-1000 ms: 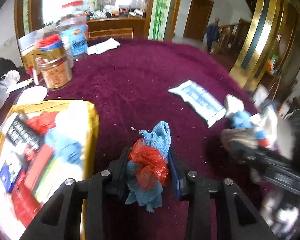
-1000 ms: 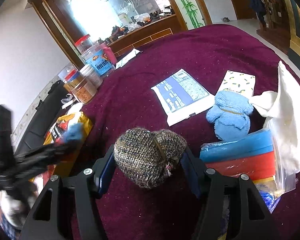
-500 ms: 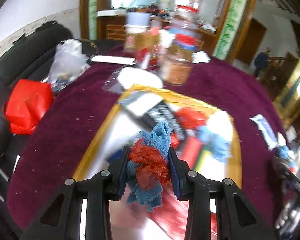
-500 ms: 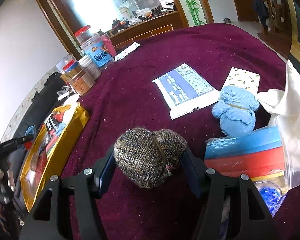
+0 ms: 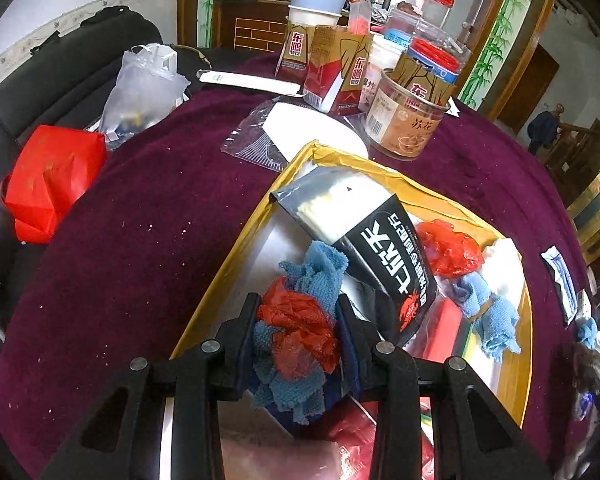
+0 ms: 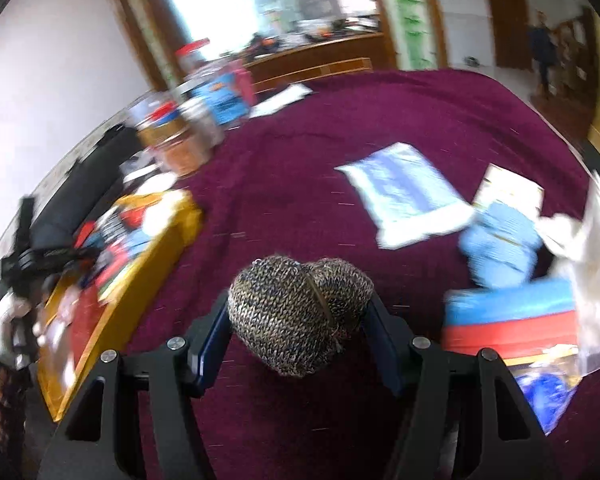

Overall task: Organize soft objects
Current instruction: 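Grasp the blue-red cloth with the left tool while the right tool carries the beanie to the tray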

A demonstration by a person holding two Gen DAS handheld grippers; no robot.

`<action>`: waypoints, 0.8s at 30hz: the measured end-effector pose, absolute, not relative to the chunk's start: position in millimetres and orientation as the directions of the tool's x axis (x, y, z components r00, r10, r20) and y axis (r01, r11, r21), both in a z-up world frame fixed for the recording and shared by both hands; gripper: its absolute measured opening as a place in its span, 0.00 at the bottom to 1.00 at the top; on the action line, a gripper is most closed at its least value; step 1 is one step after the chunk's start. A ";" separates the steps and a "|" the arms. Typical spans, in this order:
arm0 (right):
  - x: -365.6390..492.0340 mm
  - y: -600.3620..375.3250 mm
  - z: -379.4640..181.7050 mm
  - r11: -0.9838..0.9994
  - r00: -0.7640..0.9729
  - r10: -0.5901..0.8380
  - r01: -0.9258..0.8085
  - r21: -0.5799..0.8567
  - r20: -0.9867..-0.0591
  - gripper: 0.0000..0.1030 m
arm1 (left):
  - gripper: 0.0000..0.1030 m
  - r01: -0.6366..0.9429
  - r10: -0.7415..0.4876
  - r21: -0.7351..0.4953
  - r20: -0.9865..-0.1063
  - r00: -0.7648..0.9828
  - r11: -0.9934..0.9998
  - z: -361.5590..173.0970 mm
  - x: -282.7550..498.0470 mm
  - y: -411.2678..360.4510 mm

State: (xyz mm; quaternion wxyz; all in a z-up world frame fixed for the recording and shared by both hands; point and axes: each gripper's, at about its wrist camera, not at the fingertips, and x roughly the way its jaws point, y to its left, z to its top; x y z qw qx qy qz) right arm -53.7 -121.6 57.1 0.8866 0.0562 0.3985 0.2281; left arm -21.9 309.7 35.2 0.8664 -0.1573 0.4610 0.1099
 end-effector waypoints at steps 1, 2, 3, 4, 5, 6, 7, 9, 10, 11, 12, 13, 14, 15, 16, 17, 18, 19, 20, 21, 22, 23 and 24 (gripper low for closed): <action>-58.2 -106.7 63.4 0.874 0.561 0.471 -0.398 0.277 -0.681 0.60 | 0.37 -0.335 0.044 -0.173 -0.833 0.551 0.926 34.3 -20.8 310.6; -62.5 -89.3 70.1 0.856 0.541 0.493 -0.440 0.270 -0.681 0.60 | 0.37 -0.332 0.041 -0.175 -0.832 0.554 0.927 33.9 -21.2 310.8; -66.2 -71.7 76.2 0.837 0.521 0.514 -0.480 0.264 -0.681 0.60 | 0.37 -0.329 0.037 -0.179 -0.831 0.556 0.927 33.7 -21.2 311.3; -67.9 -58.1 79.9 0.821 0.504 0.530 -0.507 0.263 -0.682 0.60 | 0.37 -0.328 0.032 -0.184 -0.829 0.558 0.927 33.6 -20.9 312.5; -69.9 -40.6 84.4 0.798 0.478 0.551 -0.541 0.265 -0.684 0.60 | 0.37 -0.326 0.026 -0.192 -0.828 0.561 0.926 33.7 -21.6 313.7; -71.2 -26.6 87.2 0.780 0.457 0.567 -0.565 0.268 -0.686 0.60 | 0.37 -0.324 0.022 -0.196 -0.826 0.563 0.925 33.5 -21.3 314.6; -72.2 -9.9 90.0 0.759 0.431 0.581 -0.592 0.269 -0.690 0.60 | 0.37 -0.323 0.018 -0.200 -0.825 0.564 0.925 33.0 -21.5 315.3; -73.6 21.7 92.3 0.730 0.394 0.590 -0.634 0.257 -0.705 0.61 | 0.37 -0.321 0.014 -0.207 -0.821 0.570 0.924 32.7 -23.1 317.2; -73.6 36.0 91.6 0.717 0.376 0.589 -0.651 0.248 -0.715 0.61 | 0.37 -0.320 0.012 -0.209 -0.820 0.572 0.924 32.2 -22.9 317.9; -73.0 49.5 89.6 0.707 0.360 0.584 -0.666 0.238 -0.728 0.61 | 0.37 -0.318 0.009 -0.213 -0.819 0.573 0.924 31.9 -23.7 318.5; -71.8 61.4 87.1 0.702 0.349 0.575 -0.675 0.227 -0.740 0.61 | 0.37 -0.317 0.006 -0.217 -0.818 0.576 0.923 31.8 -24.5 319.7; -70.5 73.8 83.1 0.701 0.341 0.561 -0.681 0.213 -0.755 0.61 | 0.37 -0.316 0.004 -0.218 -0.817 0.577 0.923 31.7 -24.4 319.9; -68.8 83.7 78.3 0.702 0.335 0.545 -0.683 0.200 -0.769 0.61 | 0.38 -0.315 0.003 -0.220 -0.816 0.578 0.923 31.7 -24.8 320.6; -66.9 90.9 74.1 0.706 0.332 0.529 -0.683 0.187 -0.781 0.61 | 0.38 -0.313 0.000 -0.224 -0.814 0.581 0.923 31.5 -25.2 321.5; -64.2 97.9 69.1 0.714 0.332 0.508 -0.679 0.172 -0.795 0.61 | 0.40 -0.313 -0.002 -0.226 -0.813 0.582 0.923 30.9 -25.2 321.8; -61.6 102.7 64.3 0.719 0.332 0.492 -0.676 0.160 -0.805 0.61 | 0.40 -0.312 -0.002 -0.226 -0.813 0.583 0.923 30.5 -24.9 321.9; -59.4 106.8 58.9 0.724 0.332 0.476 -0.674 0.149 -0.814 0.61 | 0.40 -0.313 0.001 -0.224 -0.812 0.583 0.923 30.1 -24.9 322.2; -58.4 108.2 55.4 0.727 0.332 0.466 -0.672 0.141 -0.820 0.61 | 0.40 -0.315 0.002 -0.225 -0.811 0.585 0.922 29.9 -24.9 322.6; -58.0 109.9 51.5 0.731 0.335 0.453 -0.670 0.128 -0.826 0.61 | 0.41 -0.318 0.001 -0.229 -0.810 0.587 0.920 29.9 -25.3 323.2; -57.9 111.7 49.3 0.733 0.339 0.443 -0.670 0.118 -0.830 0.61 | 0.42 -0.317 -0.004 -0.236 -0.808 0.589 0.919 30.0 -25.7 324.0; -58.3 113.1 48.0 0.733 0.341 0.437 -0.672 0.109 -0.832 0.61 | 0.46 -0.317 -0.007 -0.240 -0.808 0.590 0.918 29.9 -26.0 324.7; -59.5 113.2 47.6 0.733 0.347 0.431 -0.673 0.099 -0.833 0.61 | 0.52 -0.317 -0.009 -0.242 -0.807 0.590 0.917 30.0 -26.5 325.0; -59.9 114.4 47.8 0.736 0.360 0.418 -0.672 0.079 -0.834 0.61 | 0.56 -0.313 -0.015 -0.247 -0.806 0.591 0.917 30.2 -27.0 325.0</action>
